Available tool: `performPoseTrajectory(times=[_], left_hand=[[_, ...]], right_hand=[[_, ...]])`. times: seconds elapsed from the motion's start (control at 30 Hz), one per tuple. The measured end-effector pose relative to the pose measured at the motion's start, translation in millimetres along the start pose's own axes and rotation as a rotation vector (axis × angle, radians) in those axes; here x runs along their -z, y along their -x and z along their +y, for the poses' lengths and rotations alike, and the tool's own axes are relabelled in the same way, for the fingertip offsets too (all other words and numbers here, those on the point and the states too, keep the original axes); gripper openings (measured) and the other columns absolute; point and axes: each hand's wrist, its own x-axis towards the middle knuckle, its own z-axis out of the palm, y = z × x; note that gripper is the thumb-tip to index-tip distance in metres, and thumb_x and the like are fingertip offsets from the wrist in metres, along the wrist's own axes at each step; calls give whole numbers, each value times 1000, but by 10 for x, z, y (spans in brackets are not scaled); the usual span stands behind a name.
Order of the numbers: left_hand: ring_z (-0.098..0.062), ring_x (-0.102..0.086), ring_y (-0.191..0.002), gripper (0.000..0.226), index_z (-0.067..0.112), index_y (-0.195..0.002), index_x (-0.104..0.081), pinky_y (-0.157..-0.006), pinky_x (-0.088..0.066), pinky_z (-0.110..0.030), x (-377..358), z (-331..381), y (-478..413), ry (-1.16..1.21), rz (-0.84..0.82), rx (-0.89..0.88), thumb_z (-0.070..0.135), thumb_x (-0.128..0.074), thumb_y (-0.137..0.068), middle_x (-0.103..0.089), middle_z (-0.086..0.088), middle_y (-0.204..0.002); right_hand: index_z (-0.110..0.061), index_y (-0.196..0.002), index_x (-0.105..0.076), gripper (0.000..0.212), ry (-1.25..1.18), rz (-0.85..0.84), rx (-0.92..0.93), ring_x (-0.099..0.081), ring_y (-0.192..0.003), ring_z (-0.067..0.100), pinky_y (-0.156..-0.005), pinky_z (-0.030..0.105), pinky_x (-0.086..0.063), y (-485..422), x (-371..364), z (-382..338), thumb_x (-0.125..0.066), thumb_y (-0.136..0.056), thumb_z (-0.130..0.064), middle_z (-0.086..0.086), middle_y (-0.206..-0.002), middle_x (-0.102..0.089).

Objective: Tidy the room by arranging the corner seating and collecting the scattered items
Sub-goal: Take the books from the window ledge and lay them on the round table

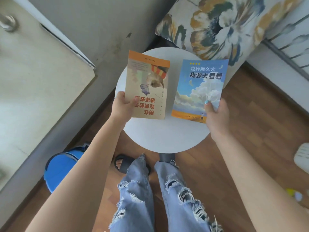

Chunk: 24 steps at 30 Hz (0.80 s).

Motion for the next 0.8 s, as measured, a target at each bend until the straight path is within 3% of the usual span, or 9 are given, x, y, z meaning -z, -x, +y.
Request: performPoseTrajectory(times=[0.2, 0.33, 0.43, 0.5, 0.57, 0.67, 0.7, 0.73, 0.8], left_hand=[[-10, -62, -76, 21, 11, -105, -46, -60, -50, -26, -254, 70, -84, -67, -30, 16, 19, -61, -93, -62, 3, -91], [-12, -62, -78, 20, 11, -106, -46, -62, -51, -27, -373, 79, -140, -139, -40, 20, 18, -59, -93, -63, 0, -97], [-11, -60, -78, 19, 12, -107, -45, -59, -47, -24, -434, 61, -162, -193, -24, 19, 17, -58, -93, -62, -2, -102], [-15, -61, -81, 19, 13, -107, -46, -59, -48, -24, -443, 54, -172, -245, 7, -2, 19, -58, -93, -62, -1, -102], [-18, -61, -83, 19, 13, -108, -49, -59, -48, -25, -492, 56, -184, -308, 48, -44, 22, -58, -93, -62, 1, -100], [-17, -60, -83, 26, 12, -113, -57, -54, -41, -18, -533, 30, -188, -425, 116, -113, 25, -60, -91, -63, 3, -100], [-17, -61, -87, 31, 13, -116, -57, -55, -41, -17, -540, 25, -181, -444, 141, -127, 27, -63, -89, -62, 2, -106], [-17, -61, -95, 40, 15, -122, -55, -61, -45, -19, -544, 14, -179, -464, 170, -139, 29, -65, -87, -58, 0, -116], [-20, -48, -120, 64, 18, -138, -42, -87, -49, -31, -557, -8, -166, -585, 239, -210, 34, -70, -83, -44, -2, -136]], right_hand=[[-14, -104, -52, 8, -20, 12, -16, -52, -70, -6, -56, 2, -38, -116, 59, 184, -52, -97, -13, -16, -84, -52], [-12, -96, -47, 4, -26, -10, -50, -50, -59, -6, -50, 4, -38, -198, 69, 253, -50, -98, -12, -13, -78, -48], [-17, -81, -44, 19, -21, -31, -64, -48, -53, -5, -46, 5, -36, -234, 74, 318, -50, -98, -12, -11, -73, -44], [-16, -80, -48, 19, -29, -39, -79, -49, -50, -7, -47, 7, -35, -243, 76, 332, -53, -97, -10, -9, -71, -46], [-9, -91, -58, 5, 0, -36, -78, -53, -57, -7, -53, 12, -37, -295, 111, 402, -58, -94, -13, -10, -73, -53], [-11, -97, -62, 15, 51, -44, -70, -58, -64, -5, -54, 8, -41, -347, 149, 504, -65, -88, -23, -8, -78, -60], [-15, -98, -63, 22, 89, -40, -51, -60, -73, -1, -61, 10, -46, -362, 157, 535, -68, -84, -31, -6, -84, -63], [-19, -102, -63, 32, 172, -30, -10, -61, -85, 7, -70, 19, -52, -382, 162, 573, -69, -78, -38, -5, -92, -65], [-22, -119, -58, 56, 391, -5, 95, -52, -109, 17, -90, 35, -49, -382, 178, 615, -73, -70, -45, -1, -113, -61]])
